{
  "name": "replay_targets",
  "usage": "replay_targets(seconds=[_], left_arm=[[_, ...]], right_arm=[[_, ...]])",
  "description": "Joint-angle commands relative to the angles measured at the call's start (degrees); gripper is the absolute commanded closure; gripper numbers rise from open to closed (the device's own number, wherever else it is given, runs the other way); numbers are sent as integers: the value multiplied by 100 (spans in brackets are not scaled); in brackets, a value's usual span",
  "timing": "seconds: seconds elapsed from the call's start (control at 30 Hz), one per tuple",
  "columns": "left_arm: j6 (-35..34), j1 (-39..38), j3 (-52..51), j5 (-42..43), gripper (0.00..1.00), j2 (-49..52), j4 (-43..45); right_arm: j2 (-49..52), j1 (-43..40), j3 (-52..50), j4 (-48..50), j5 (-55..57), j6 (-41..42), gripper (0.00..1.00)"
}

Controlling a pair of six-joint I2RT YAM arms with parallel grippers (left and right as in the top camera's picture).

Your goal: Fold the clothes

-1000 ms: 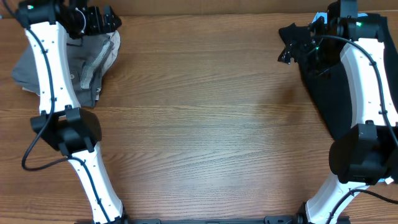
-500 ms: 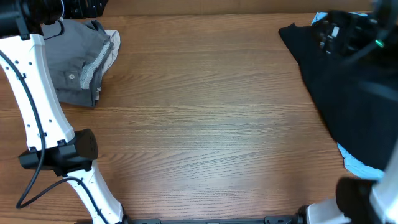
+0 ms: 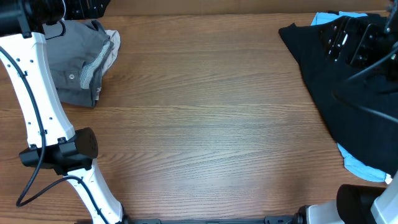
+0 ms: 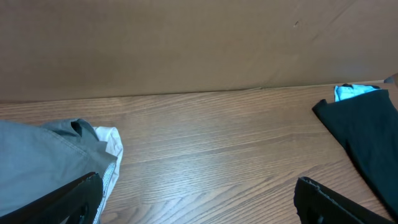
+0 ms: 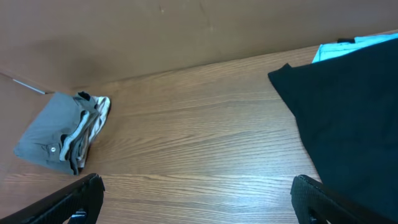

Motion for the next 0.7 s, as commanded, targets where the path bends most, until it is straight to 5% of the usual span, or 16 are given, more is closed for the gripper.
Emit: replay_targets(seconds=[0.0,0.23,0.67], left_arm=[[-74,22,-4,70,0,48,-17],[-74,20,-4,70,0,48,-17],[-74,22,-4,68,0,48,-17]], right_arm=[[-129,31,2,79,20,-42,0],[-1003,31,-1329,1137,109,-42,0],[-4319,31,-7333,5482,297,-42,0]])
